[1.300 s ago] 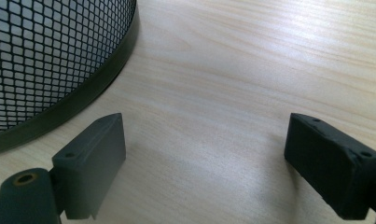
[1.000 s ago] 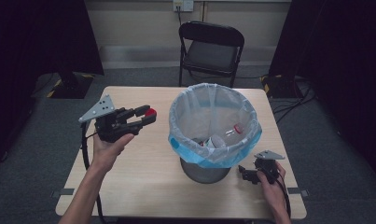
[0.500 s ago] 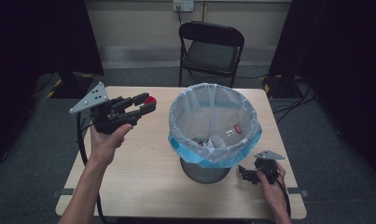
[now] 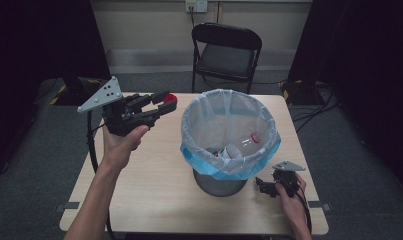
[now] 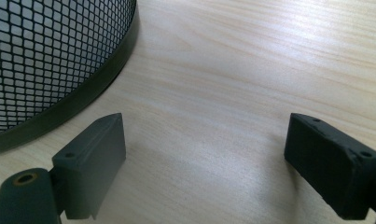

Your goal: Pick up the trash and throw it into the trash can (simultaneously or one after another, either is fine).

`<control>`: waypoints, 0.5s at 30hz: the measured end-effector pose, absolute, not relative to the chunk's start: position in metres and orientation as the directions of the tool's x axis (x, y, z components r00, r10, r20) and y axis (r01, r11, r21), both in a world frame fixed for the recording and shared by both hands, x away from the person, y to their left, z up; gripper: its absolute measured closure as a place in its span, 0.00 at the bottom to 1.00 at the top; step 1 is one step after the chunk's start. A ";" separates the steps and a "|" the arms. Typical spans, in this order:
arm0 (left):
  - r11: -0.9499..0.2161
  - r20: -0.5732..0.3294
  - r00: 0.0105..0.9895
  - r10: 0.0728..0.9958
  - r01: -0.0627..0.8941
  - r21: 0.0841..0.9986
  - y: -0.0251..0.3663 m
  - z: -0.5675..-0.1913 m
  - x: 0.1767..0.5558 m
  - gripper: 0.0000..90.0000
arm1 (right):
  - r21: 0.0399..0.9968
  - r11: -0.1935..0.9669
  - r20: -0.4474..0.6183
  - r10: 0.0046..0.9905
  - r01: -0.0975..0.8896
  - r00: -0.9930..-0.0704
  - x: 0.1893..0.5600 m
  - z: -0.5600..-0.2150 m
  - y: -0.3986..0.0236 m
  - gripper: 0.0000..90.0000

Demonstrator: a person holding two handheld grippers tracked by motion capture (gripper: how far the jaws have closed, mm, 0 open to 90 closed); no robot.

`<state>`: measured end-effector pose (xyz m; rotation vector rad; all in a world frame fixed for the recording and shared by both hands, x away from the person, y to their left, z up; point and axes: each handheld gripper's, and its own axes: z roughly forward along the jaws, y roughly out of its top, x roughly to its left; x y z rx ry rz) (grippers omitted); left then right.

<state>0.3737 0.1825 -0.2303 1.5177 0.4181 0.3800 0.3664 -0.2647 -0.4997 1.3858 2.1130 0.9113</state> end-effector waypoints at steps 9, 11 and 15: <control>0.013 -0.025 0.900 0.434 0.021 1.000 0.162 -0.221 0.375 0.66 | 0.733 0.276 -0.014 0.919 0.621 -0.393 0.366 -0.500 -0.265 0.13; 0.010 -0.025 0.906 0.423 0.022 1.000 0.159 -0.220 0.376 0.66 | 0.733 0.276 -0.014 0.919 0.621 -0.393 0.366 -0.500 -0.265 0.13; -0.001 -0.027 0.911 0.412 0.030 1.000 0.152 -0.219 0.377 0.66 | 0.733 0.276 -0.014 0.919 0.621 -0.393 0.366 -0.500 -0.265 0.13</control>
